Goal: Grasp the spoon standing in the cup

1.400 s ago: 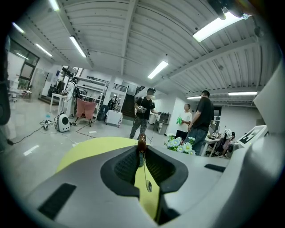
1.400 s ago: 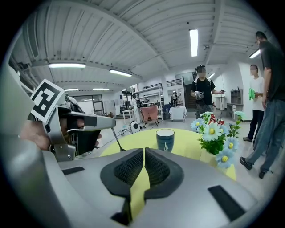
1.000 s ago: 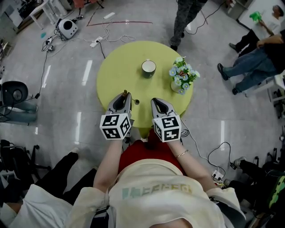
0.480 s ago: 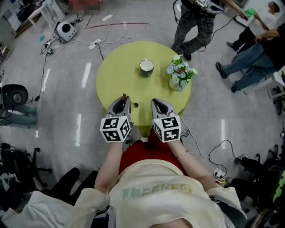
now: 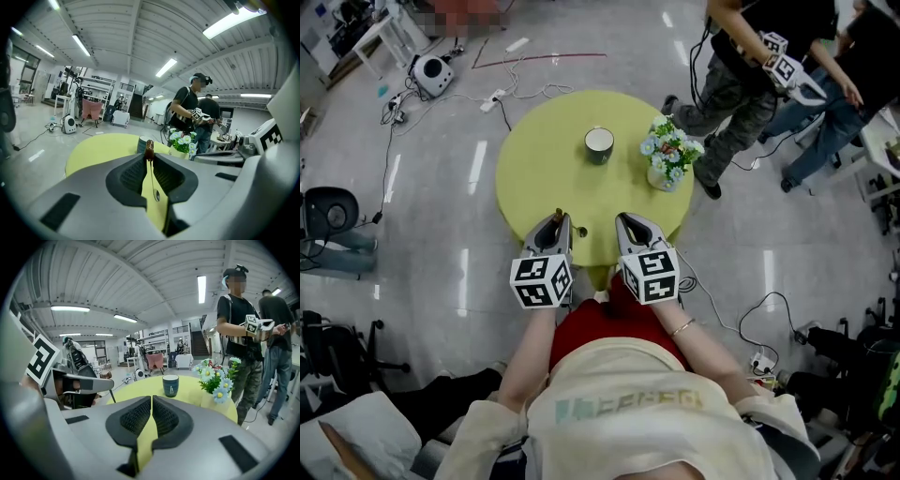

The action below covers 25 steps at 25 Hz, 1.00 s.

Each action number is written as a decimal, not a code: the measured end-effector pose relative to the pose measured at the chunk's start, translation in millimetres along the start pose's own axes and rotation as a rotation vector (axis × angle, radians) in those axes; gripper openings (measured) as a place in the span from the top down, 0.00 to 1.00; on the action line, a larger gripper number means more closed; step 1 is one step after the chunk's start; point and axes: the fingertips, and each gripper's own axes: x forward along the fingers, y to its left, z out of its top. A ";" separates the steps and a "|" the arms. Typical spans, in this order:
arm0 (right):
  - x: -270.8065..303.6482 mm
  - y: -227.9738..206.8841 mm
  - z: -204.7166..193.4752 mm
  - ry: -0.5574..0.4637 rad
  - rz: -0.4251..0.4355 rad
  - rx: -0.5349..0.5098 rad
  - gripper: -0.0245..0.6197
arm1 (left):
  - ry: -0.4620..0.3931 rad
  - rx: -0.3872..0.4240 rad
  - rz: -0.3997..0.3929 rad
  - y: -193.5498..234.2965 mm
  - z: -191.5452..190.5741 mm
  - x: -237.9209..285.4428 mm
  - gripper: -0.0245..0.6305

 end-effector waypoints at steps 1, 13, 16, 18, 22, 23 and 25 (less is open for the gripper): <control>-1.3 -1.2 -0.3 -0.003 0.001 0.007 0.90 | 0.004 0.001 -0.001 -1.1 -1.9 -0.4 0.88; -18.7 -15.6 -9.5 0.001 -0.017 0.041 0.90 | 0.040 0.021 -0.013 -17.9 -20.7 -6.2 0.88; -19.1 -17.5 -8.6 -0.006 -0.019 0.049 0.90 | 0.047 0.023 -0.011 -17.4 -23.0 -6.3 0.88; -21.5 -17.5 -9.8 -0.010 -0.018 0.056 0.90 | 0.049 0.025 -0.009 -17.7 -24.7 -8.5 0.88; -26.7 -18.2 -11.9 -0.013 -0.019 0.064 0.90 | 0.051 0.027 -0.007 -18.6 -25.7 -11.4 0.88; -27.5 -17.7 -12.0 -0.013 -0.019 0.064 0.90 | 0.052 0.028 -0.007 -18.4 -25.8 -12.3 0.88; -29.1 -15.4 -12.0 -0.014 -0.013 0.063 0.90 | 0.055 0.029 -0.007 -18.5 -26.5 -14.6 0.88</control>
